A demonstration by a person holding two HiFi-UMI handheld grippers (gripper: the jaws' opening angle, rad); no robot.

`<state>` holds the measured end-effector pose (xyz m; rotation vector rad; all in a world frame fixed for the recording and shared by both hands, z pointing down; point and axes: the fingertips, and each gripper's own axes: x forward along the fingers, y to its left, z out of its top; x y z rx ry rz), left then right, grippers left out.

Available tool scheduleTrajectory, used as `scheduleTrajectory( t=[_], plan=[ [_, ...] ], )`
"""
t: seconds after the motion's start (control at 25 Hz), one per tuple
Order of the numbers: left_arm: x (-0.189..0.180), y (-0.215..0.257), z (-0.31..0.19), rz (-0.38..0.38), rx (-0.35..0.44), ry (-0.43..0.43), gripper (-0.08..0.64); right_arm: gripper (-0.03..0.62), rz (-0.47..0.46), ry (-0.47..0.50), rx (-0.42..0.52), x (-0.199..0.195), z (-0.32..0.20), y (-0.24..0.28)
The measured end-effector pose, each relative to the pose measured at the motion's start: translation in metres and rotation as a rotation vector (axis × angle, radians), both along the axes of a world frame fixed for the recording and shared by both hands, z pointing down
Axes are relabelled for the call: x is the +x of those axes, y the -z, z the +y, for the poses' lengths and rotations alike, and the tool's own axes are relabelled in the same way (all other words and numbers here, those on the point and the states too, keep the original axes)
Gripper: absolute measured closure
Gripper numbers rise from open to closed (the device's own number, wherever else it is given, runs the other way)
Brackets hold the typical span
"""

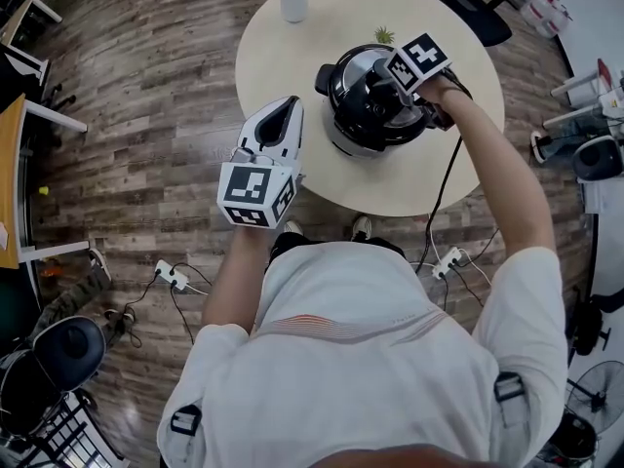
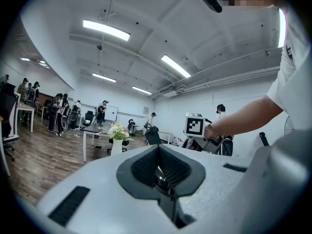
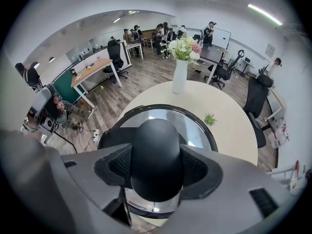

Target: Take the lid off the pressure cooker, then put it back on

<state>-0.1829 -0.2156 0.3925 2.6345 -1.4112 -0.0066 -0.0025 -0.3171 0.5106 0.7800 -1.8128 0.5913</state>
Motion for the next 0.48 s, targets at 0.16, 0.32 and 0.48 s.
scheduleTrajectory(
  t=[0.16, 0.32, 0.48],
  plan=[
    [0.009, 0.000, 0.000, 0.000, -0.002, -0.013, 0.555, 0.313, 0.003, -0.002, 0.005, 0.002, 0.000, -0.001],
    [0.012, -0.001, 0.000, 0.002, -0.004, -0.010, 0.555, 0.313, -0.002, 0.007, 0.011, 0.001, 0.001, -0.002],
    [0.014, -0.001, 0.000, 0.004, -0.006, -0.009, 0.555, 0.313, -0.008, 0.029, 0.015, 0.000, 0.001, -0.001]
  ],
)
